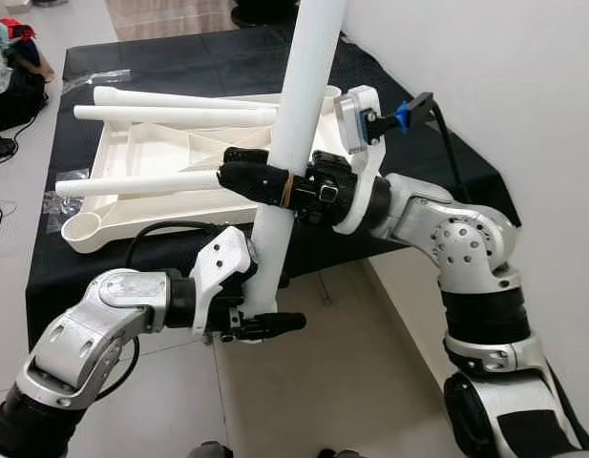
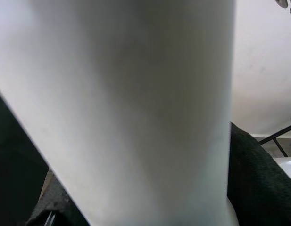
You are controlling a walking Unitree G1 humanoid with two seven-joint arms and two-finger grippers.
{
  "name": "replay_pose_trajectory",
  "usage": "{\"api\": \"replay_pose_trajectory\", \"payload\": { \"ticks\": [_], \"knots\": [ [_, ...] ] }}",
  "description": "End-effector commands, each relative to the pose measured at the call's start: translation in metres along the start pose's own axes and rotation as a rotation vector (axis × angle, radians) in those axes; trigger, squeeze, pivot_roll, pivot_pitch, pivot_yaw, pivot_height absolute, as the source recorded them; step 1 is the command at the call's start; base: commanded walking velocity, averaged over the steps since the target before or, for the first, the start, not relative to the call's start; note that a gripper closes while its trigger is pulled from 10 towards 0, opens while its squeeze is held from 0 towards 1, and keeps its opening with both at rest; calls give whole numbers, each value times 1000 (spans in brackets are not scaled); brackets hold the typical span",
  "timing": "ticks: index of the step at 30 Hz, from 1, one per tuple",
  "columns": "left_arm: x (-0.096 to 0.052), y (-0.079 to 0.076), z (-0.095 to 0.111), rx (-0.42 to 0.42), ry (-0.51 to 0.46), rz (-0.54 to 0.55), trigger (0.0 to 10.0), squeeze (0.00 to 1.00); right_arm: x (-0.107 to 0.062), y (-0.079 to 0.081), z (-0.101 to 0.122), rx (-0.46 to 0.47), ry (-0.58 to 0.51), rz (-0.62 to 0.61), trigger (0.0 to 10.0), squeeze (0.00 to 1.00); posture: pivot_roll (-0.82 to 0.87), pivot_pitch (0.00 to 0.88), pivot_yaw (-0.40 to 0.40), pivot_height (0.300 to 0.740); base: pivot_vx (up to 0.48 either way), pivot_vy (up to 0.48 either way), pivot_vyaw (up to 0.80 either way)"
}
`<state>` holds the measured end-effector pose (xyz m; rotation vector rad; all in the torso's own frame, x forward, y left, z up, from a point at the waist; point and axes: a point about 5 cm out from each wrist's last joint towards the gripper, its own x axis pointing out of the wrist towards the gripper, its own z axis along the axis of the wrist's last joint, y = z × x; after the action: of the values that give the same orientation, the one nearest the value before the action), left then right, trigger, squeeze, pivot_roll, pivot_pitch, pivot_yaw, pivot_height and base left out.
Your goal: Building children table
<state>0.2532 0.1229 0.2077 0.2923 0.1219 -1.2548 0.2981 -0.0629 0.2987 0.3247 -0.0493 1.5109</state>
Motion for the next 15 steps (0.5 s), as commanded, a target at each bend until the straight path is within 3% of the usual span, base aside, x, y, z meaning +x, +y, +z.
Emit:
{"api": "replay_pose_trajectory", "payload": {
  "ticks": [1,2,4,5,6,7,15],
  "knots": [
    [-2,-3,0,9,11,-18,10000,0,0,4,-3,-22,17,18,10000,0,54,139,-18,740,0,0,0],
    [-2,-3,-1,7,12,-17,10000,0,0,4,-4,-30,23,23,10000,537,54,140,-17,740,0,0,0],
    [-2,-3,-1,6,12,-16,10000,0,0,5,-4,-33,25,24,10000,537,54,140,-17,740,0,0,0],
    [-2,-4,-1,7,12,-16,10000,0,0,5,-5,-33,26,26,10000,1000,54,140,-17,740,0,0,0],
    [-2,-4,-1,6,13,-18,10000,0,0,5,-5,-35,30,22,10000,996,54,140,-17,740,0,0,0],
    [-3,-4,-1,5,15,-20,10000,0,0,5,-6,-38,36,22,10000,0,54,140,-17,740,0,0,0],
    [-4,-5,-2,7,18,-25,10000,0,1,4,-6,-45,47,23,10000,0,56,149,-18,740,0,0,0]
  ]
}}
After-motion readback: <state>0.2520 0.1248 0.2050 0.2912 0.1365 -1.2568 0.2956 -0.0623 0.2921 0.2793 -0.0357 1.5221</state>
